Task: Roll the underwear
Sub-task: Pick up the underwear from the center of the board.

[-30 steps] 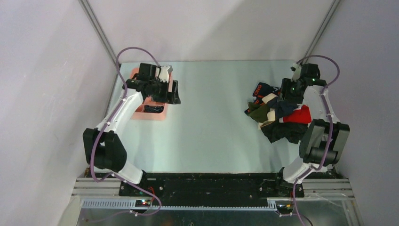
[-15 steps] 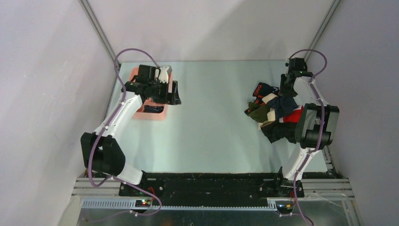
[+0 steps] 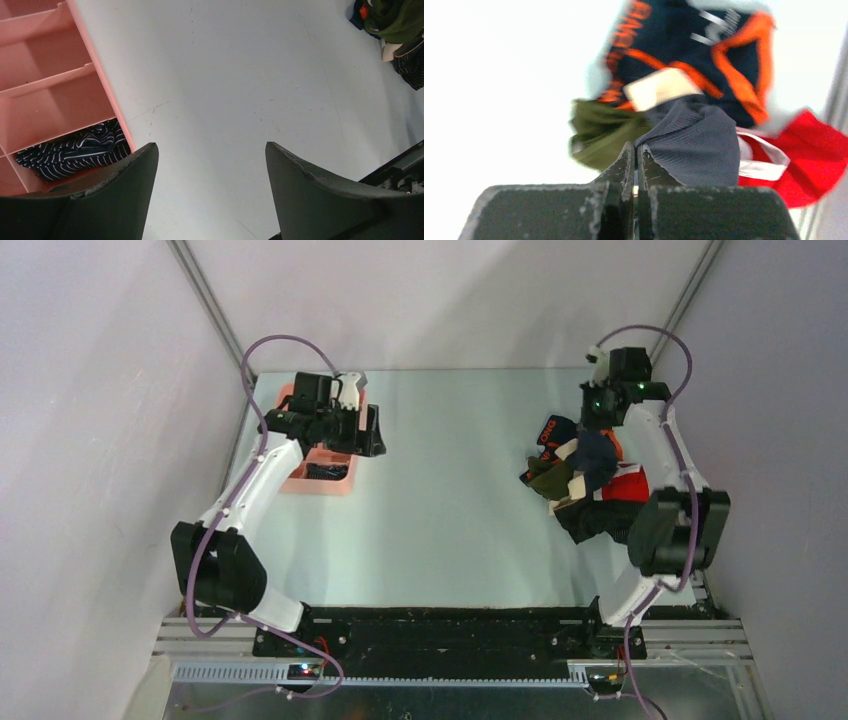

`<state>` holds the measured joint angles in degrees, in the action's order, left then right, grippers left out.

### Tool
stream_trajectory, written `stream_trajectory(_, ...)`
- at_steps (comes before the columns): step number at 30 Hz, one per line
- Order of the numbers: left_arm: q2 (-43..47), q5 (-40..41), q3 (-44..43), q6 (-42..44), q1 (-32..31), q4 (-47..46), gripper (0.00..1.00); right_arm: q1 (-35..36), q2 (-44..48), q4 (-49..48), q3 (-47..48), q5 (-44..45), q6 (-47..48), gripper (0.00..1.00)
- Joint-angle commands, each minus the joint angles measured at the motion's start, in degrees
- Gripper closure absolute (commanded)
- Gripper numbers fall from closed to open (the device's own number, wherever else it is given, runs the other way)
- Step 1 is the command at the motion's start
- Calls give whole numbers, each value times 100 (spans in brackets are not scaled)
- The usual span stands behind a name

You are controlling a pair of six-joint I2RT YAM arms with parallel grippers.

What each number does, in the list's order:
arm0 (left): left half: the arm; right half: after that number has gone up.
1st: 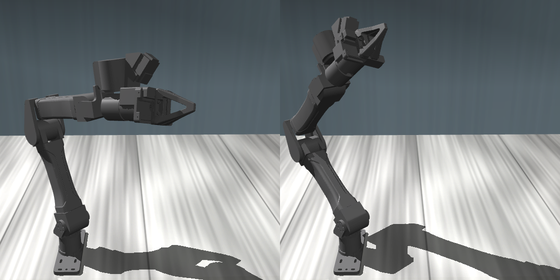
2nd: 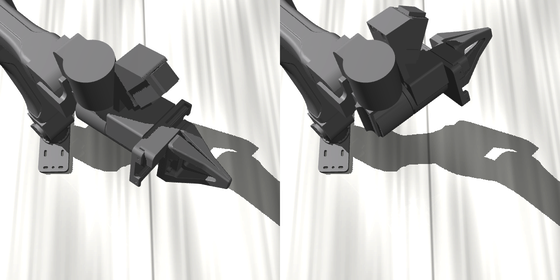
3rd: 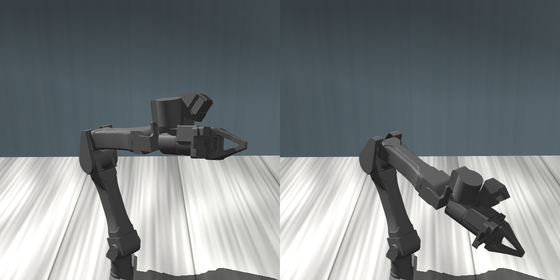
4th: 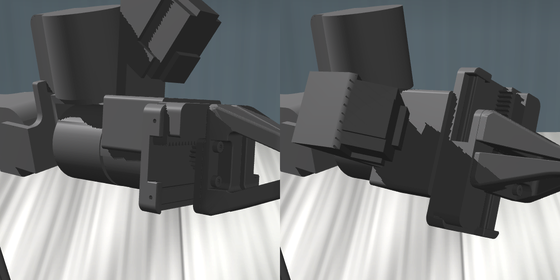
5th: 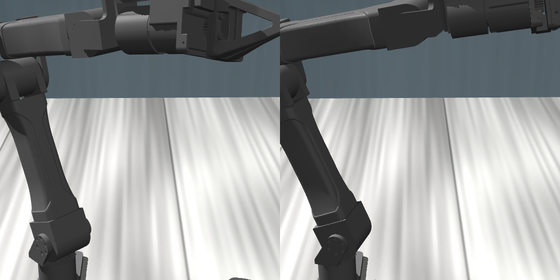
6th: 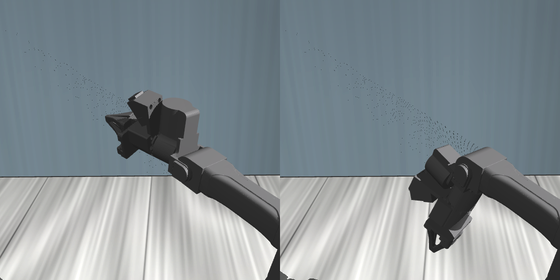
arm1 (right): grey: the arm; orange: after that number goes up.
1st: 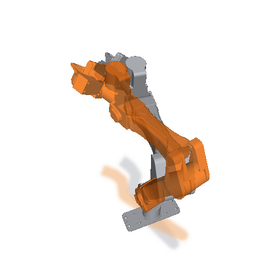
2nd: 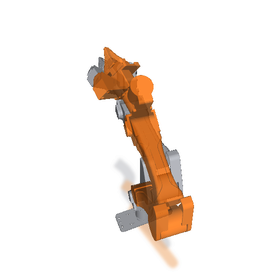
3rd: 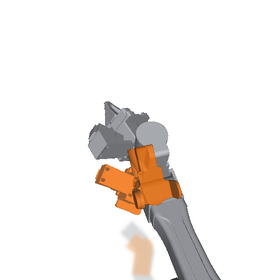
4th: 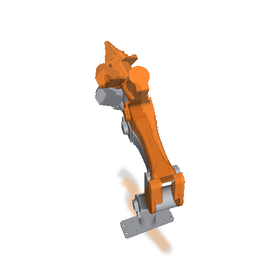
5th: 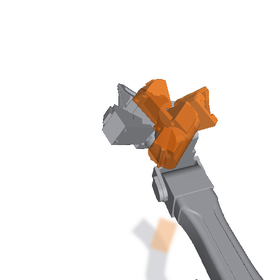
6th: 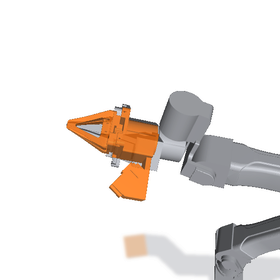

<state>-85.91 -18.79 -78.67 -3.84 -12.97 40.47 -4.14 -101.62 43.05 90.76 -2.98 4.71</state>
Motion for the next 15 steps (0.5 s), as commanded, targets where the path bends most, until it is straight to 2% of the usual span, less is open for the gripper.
stream_trajectory(1, 161, 103, -172, 165, -57, -396, 17, 838, 1795, 309, 480, -2126, 689, 100)
stream_trajectory(4, 65, 77, -388, 246, -56, -322, 17, 1480, 2717, 152, 346, -2905, 837, 100)
stream_trajectory(7, -41, 109, -611, 486, -52, -26, 17, 1885, 3286, -157, 151, -3216, 567, 100)
stream_trajectory(11, -2, 313, -610, 613, -21, 42, 18, 1574, 3525, -600, -342, -3464, -263, 100)
stream_trajectory(15, 93, 138, -492, 660, -5, 39, 18, 1043, 2975, -667, -1098, -3719, -620, 100)
